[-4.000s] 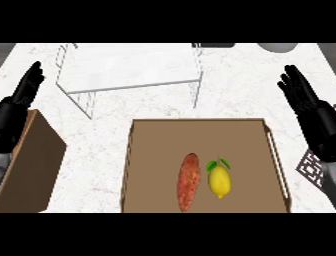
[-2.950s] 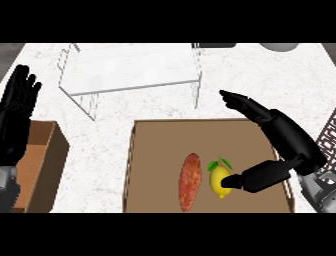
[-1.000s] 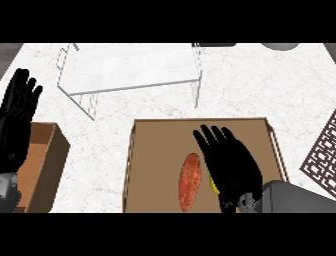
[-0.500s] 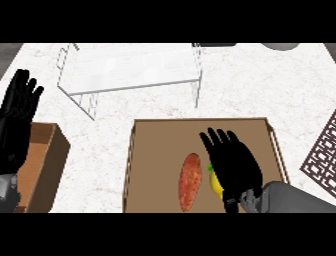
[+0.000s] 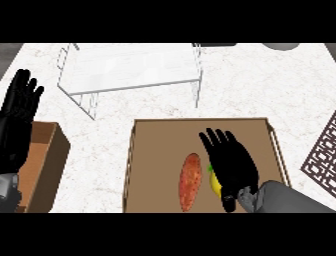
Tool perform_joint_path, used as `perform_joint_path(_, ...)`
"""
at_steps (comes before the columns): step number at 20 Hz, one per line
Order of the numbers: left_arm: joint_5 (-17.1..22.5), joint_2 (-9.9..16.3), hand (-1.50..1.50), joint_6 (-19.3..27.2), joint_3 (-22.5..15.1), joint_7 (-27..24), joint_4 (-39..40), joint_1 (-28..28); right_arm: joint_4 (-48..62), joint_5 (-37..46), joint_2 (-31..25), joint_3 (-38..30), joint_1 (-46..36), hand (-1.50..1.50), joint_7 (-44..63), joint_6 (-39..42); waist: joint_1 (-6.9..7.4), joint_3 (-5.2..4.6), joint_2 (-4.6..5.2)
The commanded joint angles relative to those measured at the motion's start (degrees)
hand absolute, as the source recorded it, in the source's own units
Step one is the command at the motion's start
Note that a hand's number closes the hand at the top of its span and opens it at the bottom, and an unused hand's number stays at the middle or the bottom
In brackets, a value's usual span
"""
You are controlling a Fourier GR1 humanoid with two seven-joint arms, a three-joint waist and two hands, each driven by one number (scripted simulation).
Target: Pick the lemon from the tray and place it in the tiered shelf
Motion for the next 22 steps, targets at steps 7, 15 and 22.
perform_joint_path(7, -1.46, -3.84, 0.0, 1.69, -2.89, 1.41, 2.74, 1.27, 8.73, 1.82, 2.61, 0.44, 2.91, 1.5, -4.85, 1.95, 0.17, -1.55, 0.77)
perform_joint_path(15, 0.29, -2.71, 0.0, -0.41, -1.21, 1.35, 2.05, 2.46, 9.66, 11.22, 2.89, 1.87, 0.67, 1.5, -11.19, -1.63, 0.31, -1.55, 0.68)
perform_joint_path(22, -0.25, -2.99, 0.0, 0.33, -2.67, 1.97, 0.91, 2.26, 14.73, 13.22, 28.12, 0.29, -1.79, 1.5, 11.59, -4.62, 1.86, -1.61, 0.83)
